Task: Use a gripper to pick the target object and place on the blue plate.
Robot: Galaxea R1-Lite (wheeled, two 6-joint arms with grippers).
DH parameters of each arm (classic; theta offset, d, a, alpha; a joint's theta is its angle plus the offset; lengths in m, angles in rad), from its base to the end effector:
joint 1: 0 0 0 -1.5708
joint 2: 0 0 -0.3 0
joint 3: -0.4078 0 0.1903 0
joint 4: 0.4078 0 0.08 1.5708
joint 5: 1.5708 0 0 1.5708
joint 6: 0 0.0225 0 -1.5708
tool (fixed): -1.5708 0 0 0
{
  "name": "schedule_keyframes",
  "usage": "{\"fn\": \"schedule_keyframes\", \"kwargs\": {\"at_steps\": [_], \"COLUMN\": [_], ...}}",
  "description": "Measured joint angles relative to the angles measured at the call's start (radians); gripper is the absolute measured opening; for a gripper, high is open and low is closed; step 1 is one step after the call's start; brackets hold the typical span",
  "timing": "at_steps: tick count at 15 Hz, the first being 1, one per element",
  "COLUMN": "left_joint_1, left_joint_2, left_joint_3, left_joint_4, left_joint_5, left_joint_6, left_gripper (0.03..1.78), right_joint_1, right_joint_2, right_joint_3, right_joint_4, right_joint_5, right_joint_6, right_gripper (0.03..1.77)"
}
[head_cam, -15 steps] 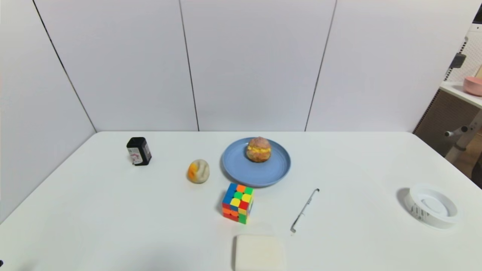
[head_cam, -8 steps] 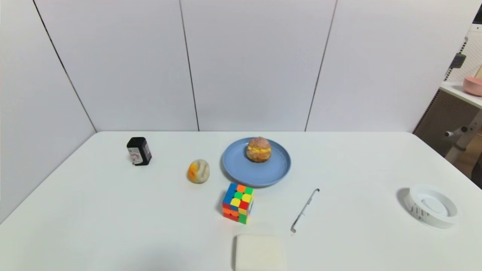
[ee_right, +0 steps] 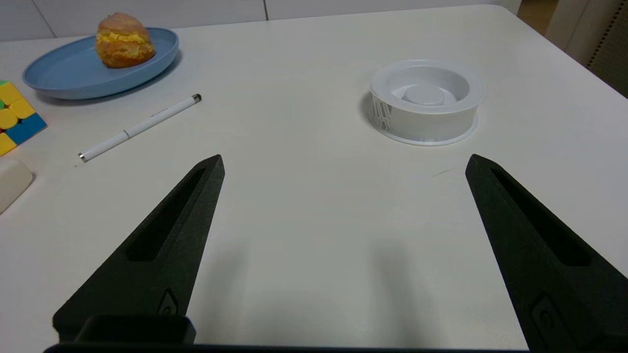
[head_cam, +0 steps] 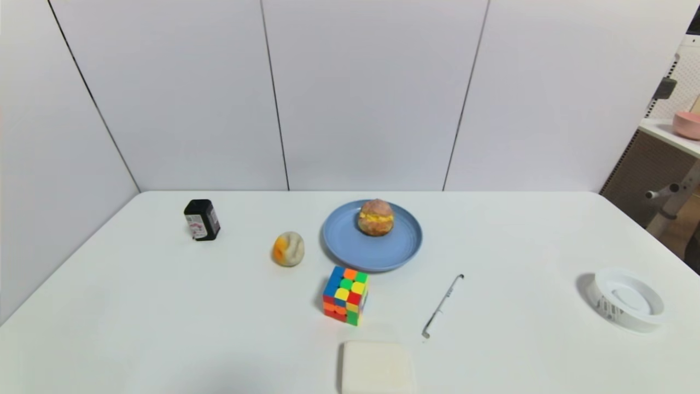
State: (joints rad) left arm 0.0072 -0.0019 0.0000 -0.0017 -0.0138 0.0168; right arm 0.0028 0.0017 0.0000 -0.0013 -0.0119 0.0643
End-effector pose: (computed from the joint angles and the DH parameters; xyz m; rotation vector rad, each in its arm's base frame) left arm -0.0229 -0.0005 0.0756 0.0168 -0.0037 -0.0066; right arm -0.0227 -0.0003 0.0756 0.0643 0.0001 -0.0091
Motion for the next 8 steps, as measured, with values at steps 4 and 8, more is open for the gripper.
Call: {"fn": "schedule_keyframes", "kwargs": {"at_steps": [4, 8], "left_joint_1": [0.000, 0.000], "left_joint_2": [0.000, 0.000], "left_joint_3": [0.000, 0.000], "left_joint_4": [-0.003, -0.003], "left_joint_5": [0.012, 0.012], "left_joint_6": [-0.021, -0.021], "left_gripper": [1.69, 1.69], "right_joint_1": [0.000, 0.000], "right_joint_2": [0.000, 0.000], "right_joint_3": [0.000, 0.000], "right_joint_4": [0.000, 0.000], "right_joint_5": [0.000, 0.000], "right_joint_6": [0.000, 0.000], "right_gripper": [1.70, 1.70]}}
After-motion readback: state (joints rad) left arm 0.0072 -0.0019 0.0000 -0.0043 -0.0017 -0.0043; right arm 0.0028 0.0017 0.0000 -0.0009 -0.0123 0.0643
